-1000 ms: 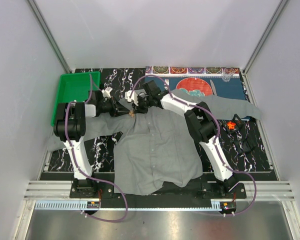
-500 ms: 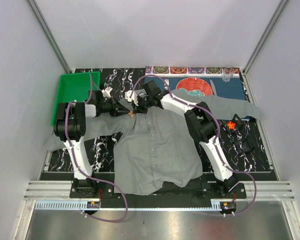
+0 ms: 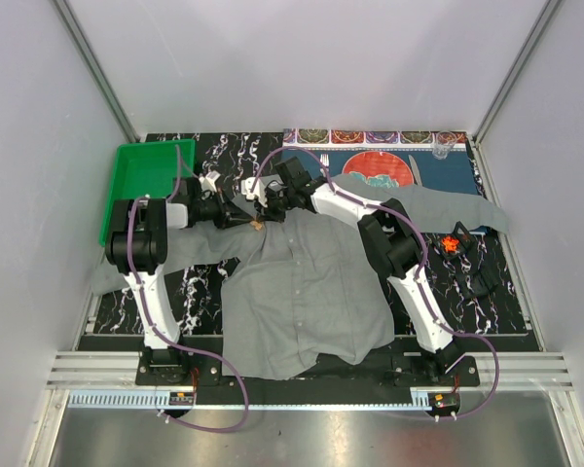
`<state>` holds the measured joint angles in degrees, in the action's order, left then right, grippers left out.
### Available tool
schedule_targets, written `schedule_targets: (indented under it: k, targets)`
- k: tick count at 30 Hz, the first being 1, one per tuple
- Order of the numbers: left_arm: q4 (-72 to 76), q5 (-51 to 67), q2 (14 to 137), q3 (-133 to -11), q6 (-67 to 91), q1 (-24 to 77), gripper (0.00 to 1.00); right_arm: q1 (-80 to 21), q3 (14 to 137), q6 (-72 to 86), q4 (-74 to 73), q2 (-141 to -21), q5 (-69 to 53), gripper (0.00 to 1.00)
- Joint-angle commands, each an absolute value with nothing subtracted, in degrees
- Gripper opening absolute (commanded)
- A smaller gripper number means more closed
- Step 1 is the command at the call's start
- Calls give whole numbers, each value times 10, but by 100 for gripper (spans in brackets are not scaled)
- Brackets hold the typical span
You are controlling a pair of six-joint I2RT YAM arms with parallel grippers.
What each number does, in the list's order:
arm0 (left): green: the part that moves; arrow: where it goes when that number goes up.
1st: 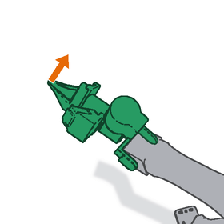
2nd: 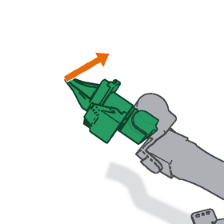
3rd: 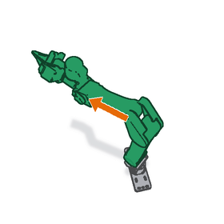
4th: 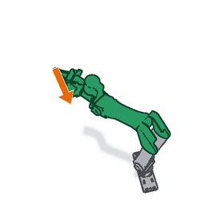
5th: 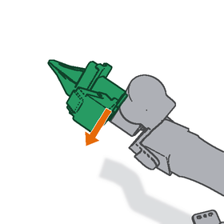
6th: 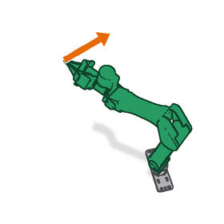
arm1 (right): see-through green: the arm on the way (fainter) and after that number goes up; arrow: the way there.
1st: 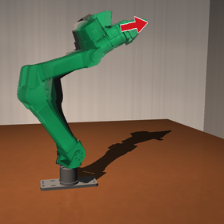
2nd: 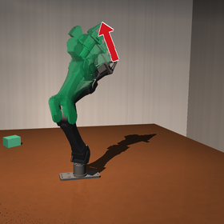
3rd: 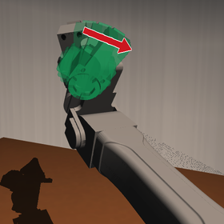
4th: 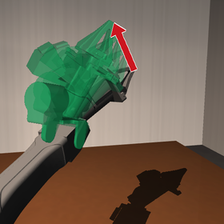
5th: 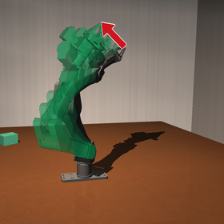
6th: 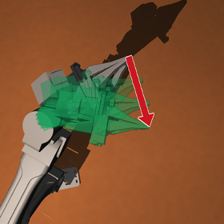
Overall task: Pin the brooch onto the clothing
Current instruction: Pin the brooch to the clothes.
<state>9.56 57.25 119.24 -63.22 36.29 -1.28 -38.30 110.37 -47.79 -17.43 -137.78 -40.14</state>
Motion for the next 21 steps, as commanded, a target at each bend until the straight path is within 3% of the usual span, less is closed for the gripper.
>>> schedule_targets:
  k: [1,16,21]
  targets:
    - [104,577,1207,-642,364,-4,0,-392,1131,-488,-167,-1368,-408,3]
    - [184,593,1171,-619,422,16,0,-393,1121,-481,-170,-1360,-411,0]
    - [366,630,1192,-574,561,18,0,-393,1097,-483,-170,-1332,-413,0]
